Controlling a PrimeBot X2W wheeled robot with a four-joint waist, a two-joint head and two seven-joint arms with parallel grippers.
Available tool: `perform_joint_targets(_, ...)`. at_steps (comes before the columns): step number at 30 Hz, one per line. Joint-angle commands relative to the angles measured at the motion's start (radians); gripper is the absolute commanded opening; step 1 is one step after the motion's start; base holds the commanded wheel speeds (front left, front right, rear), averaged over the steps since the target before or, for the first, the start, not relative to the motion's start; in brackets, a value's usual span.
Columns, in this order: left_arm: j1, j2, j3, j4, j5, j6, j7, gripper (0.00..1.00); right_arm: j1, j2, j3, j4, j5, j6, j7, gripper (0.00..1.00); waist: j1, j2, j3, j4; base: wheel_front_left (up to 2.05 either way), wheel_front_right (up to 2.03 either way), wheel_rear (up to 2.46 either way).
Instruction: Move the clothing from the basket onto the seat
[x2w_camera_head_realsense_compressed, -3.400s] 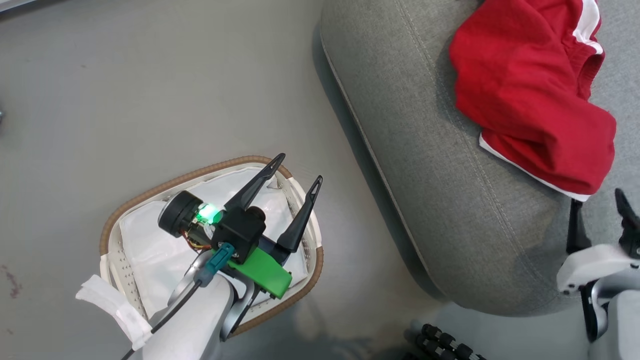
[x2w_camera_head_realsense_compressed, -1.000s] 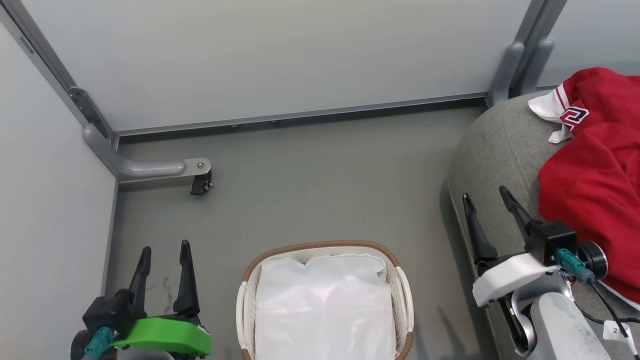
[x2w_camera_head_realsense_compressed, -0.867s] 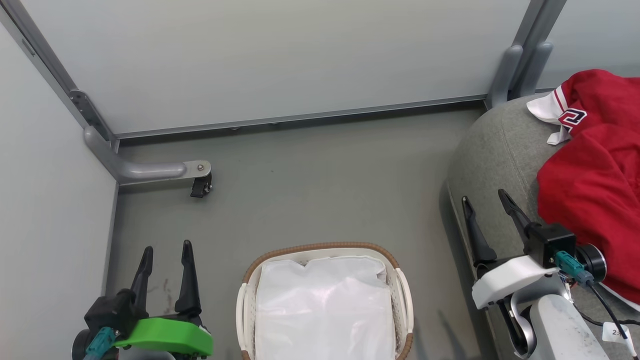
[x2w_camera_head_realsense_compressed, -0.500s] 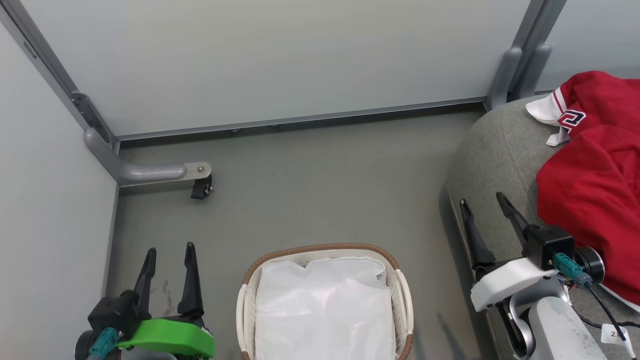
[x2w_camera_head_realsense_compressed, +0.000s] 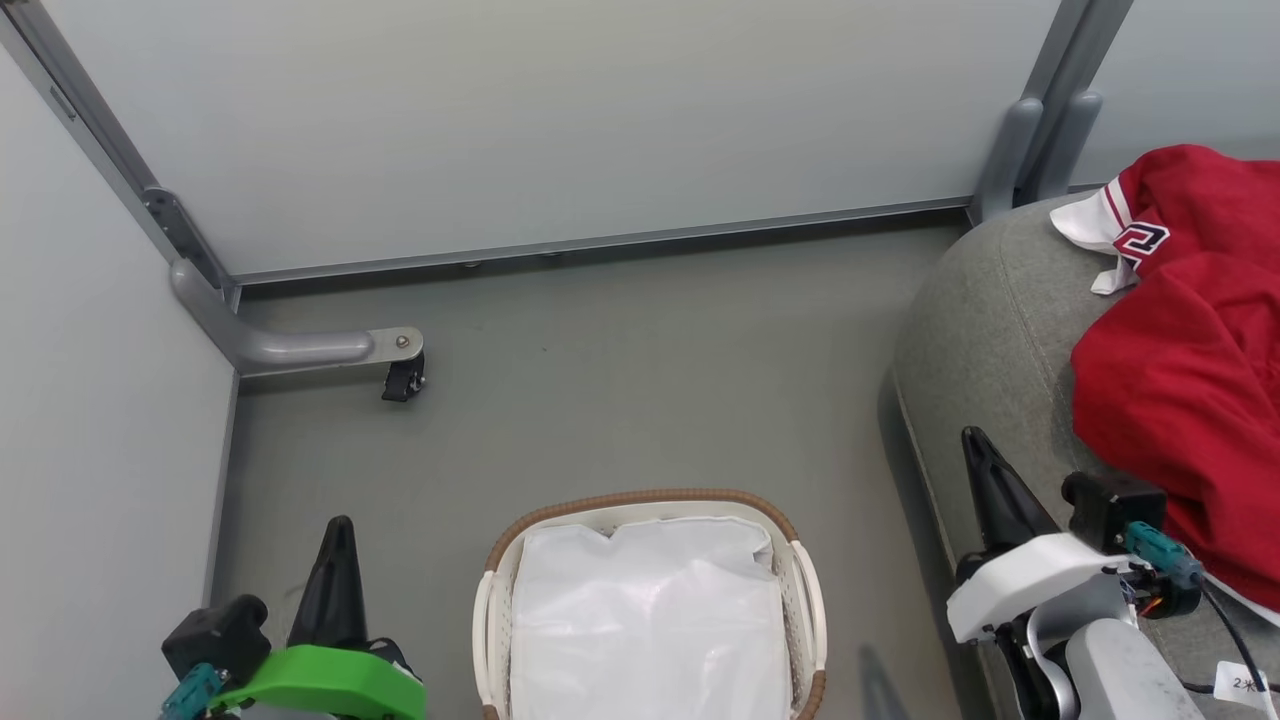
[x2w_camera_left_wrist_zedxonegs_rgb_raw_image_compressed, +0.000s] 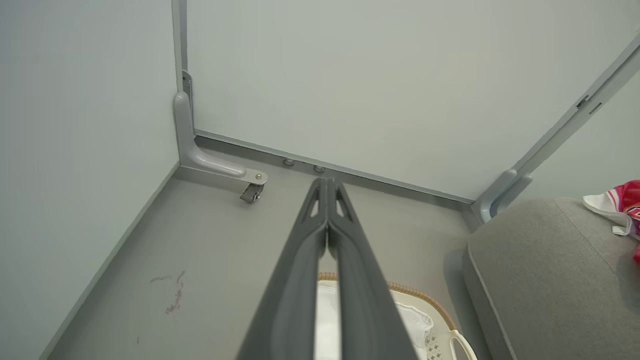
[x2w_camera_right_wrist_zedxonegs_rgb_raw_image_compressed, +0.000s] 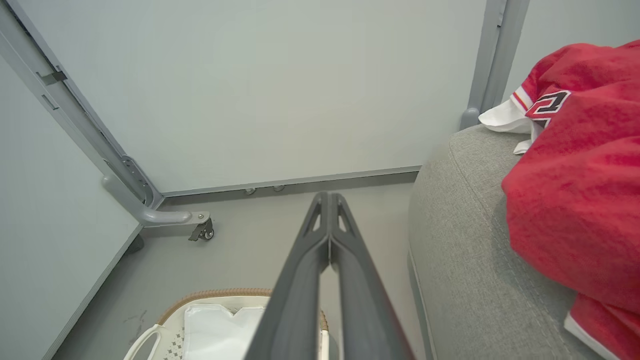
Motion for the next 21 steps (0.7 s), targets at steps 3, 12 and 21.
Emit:
perform_joint_targets(3, -0.015, 0.005, 0.014, -0.018, -0.076, -0.004, 0.018, 0.00, -0.005, -0.004, -0.010, -0.026, 0.089, 0.000, 0.019, 0.00, 0.0001, 0.0000, -0.002, 0.000, 0.00, 0.00, 0.00)
perform_joint_targets(12, -0.027, 0.008, 0.031, -0.023, -0.222, -0.007, 0.057, 0.00, 0.008, -0.005, -0.023, -0.044, 0.259, 0.000, 0.057, 0.00, 0.0001, 0.0000, -0.008, -0.002, 0.00, 0.00, 0.00)
perform_joint_targets(21, -0.038, 0.010, 0.048, -0.027, -0.350, -0.009, 0.093, 0.00, 0.018, -0.006, -0.037, -0.056, 0.408, 0.000, 0.093, 0.00, 0.0001, 0.0000, -0.013, -0.003, 0.00, 0.00, 0.00)
